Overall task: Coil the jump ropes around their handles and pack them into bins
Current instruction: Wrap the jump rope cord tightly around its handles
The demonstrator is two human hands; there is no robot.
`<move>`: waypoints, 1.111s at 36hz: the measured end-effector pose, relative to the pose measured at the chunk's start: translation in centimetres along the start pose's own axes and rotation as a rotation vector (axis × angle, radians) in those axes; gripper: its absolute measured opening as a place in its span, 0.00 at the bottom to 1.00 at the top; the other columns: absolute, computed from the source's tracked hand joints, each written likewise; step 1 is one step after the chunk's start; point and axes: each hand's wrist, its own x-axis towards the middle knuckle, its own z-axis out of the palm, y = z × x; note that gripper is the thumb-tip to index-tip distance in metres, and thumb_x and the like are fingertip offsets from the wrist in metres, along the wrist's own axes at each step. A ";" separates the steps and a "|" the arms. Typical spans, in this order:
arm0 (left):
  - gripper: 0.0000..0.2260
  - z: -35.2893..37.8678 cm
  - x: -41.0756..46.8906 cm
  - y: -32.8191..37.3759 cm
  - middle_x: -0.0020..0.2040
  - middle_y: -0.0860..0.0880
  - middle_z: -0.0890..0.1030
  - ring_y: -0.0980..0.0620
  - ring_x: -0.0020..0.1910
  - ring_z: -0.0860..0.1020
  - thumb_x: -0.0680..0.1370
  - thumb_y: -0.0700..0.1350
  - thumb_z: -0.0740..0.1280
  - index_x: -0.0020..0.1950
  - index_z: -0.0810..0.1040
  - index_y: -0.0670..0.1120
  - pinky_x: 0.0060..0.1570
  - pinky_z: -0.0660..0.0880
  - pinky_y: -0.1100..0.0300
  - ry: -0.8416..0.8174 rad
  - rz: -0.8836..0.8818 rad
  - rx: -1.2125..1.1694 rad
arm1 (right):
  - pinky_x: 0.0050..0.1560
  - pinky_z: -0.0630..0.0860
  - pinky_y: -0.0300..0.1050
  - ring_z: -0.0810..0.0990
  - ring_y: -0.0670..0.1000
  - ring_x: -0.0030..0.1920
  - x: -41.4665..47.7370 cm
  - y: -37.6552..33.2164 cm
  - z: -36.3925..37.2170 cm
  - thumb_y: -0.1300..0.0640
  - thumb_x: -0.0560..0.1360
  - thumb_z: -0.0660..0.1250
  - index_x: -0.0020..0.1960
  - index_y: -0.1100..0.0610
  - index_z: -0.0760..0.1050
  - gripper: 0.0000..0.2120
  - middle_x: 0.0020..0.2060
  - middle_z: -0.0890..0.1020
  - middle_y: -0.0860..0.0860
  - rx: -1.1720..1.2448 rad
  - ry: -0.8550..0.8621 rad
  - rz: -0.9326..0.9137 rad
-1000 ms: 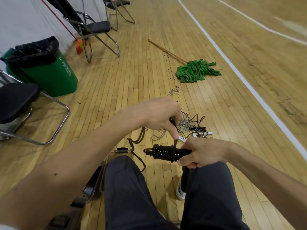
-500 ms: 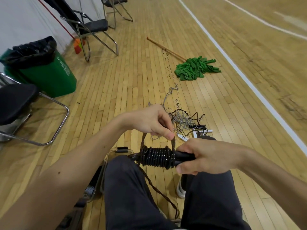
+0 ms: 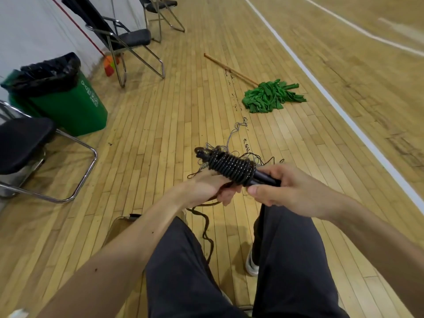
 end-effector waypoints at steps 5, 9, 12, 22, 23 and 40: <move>0.21 1.6 -1.5 1.8 0.29 0.49 0.70 0.52 0.28 0.68 0.87 0.49 0.52 0.48 0.75 0.35 0.34 0.71 0.58 0.020 0.017 -0.158 | 0.31 0.66 0.33 0.67 0.45 0.29 0.6 1.2 -0.2 0.59 0.80 0.66 0.47 0.65 0.77 0.09 0.30 0.71 0.50 -0.012 0.093 0.016; 0.23 2.0 -1.8 1.4 0.26 0.50 0.71 0.52 0.26 0.69 0.86 0.55 0.52 0.40 0.77 0.44 0.34 0.72 0.58 -0.031 -0.008 -0.067 | 0.28 0.64 0.34 0.65 0.46 0.27 1.2 2.1 -0.7 0.61 0.81 0.66 0.42 0.65 0.70 0.12 0.30 0.69 0.52 0.010 0.279 0.064; 0.23 2.3 -1.8 0.9 0.26 0.50 0.68 0.53 0.24 0.65 0.86 0.55 0.54 0.40 0.76 0.43 0.29 0.66 0.60 0.002 -0.005 -0.047 | 0.27 0.63 0.34 0.64 0.46 0.27 1.6 3.1 -1.2 0.61 0.82 0.65 0.41 0.61 0.70 0.11 0.29 0.69 0.52 0.026 0.358 0.125; 0.14 2.1 -1.0 0.3 0.30 0.50 0.76 0.54 0.28 0.74 0.84 0.54 0.61 0.43 0.76 0.49 0.35 0.74 0.56 0.079 -0.036 0.467 | 0.32 0.65 0.45 0.68 0.51 0.30 2.6 7.2 -1.8 0.59 0.80 0.67 0.41 0.62 0.74 0.10 0.28 0.73 0.51 -0.097 0.533 0.337; 0.13 2.2 -1.0 0.4 0.31 0.49 0.77 0.53 0.29 0.75 0.83 0.54 0.61 0.42 0.75 0.49 0.37 0.76 0.53 0.086 -0.034 0.529 | 0.33 0.65 0.47 0.68 0.51 0.30 2.6 7.6 -1.8 0.59 0.80 0.67 0.40 0.61 0.74 0.11 0.28 0.73 0.52 -0.113 0.544 0.360; 0.08 0.8 -0.1 7.8 0.40 0.53 0.76 0.52 0.38 0.77 0.84 0.48 0.61 0.52 0.77 0.48 0.34 0.71 0.60 0.053 0.292 1.429 | 0.29 0.68 0.38 0.71 0.46 0.26 2.7 7.8 0.5 0.59 0.80 0.67 0.44 0.59 0.74 0.07 0.28 0.77 0.48 -0.036 0.397 0.528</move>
